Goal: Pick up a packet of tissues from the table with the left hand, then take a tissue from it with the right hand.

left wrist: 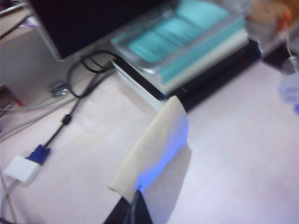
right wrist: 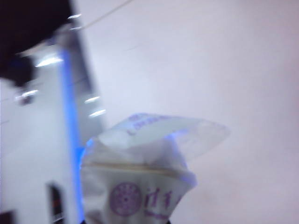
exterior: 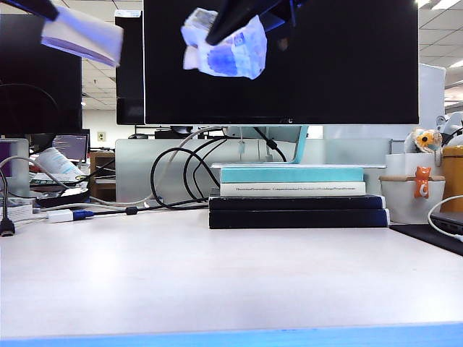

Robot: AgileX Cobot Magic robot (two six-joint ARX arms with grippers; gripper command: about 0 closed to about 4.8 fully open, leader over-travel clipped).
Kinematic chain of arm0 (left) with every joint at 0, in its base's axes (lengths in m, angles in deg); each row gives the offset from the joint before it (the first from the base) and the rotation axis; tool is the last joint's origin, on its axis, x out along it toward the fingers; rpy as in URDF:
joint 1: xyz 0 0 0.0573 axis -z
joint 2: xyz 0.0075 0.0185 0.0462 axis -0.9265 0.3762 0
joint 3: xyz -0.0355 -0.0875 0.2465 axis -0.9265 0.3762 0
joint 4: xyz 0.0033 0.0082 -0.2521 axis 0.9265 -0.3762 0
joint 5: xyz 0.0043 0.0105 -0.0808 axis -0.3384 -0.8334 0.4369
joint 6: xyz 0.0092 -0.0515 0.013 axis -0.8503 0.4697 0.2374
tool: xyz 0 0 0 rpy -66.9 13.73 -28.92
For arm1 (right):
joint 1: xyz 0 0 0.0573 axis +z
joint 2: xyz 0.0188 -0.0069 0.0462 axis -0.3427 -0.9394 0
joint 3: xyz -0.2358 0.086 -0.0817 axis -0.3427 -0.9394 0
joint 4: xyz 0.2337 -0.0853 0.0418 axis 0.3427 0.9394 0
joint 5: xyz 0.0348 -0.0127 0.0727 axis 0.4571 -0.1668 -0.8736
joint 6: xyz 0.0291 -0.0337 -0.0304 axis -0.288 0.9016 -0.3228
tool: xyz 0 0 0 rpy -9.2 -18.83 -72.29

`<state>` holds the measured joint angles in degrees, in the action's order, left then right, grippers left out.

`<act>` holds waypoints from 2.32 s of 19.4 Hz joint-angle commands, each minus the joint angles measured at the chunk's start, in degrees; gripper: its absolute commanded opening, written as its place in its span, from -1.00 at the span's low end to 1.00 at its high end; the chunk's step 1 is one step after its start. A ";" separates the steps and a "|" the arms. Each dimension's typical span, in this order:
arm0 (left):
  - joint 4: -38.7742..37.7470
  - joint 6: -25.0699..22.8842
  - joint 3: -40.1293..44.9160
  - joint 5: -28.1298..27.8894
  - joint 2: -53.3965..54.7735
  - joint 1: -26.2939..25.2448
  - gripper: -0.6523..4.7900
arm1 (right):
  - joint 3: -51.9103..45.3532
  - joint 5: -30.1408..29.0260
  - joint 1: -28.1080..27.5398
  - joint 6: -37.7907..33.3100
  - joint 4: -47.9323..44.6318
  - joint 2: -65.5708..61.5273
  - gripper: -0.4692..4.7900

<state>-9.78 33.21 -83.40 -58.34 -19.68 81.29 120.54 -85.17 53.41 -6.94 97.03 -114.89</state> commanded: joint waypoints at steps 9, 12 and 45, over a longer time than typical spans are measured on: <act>10.47 6.16 9.09 10.84 -2.95 -12.85 -0.78 | -1.53 23.26 0.04 -11.72 -15.54 5.81 -0.83; 10.91 6.14 9.14 10.69 -3.85 -12.85 -0.78 | -4.74 25.59 -0.04 -13.35 -20.98 10.43 -0.83; 46.23 17.11 43.80 7.63 -13.88 -16.37 -0.78 | -79.28 45.57 -0.22 -29.14 -97.35 28.02 -0.83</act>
<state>36.16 51.39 -39.60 -50.34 -33.95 65.31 41.05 -39.32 53.30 -36.39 1.90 -86.11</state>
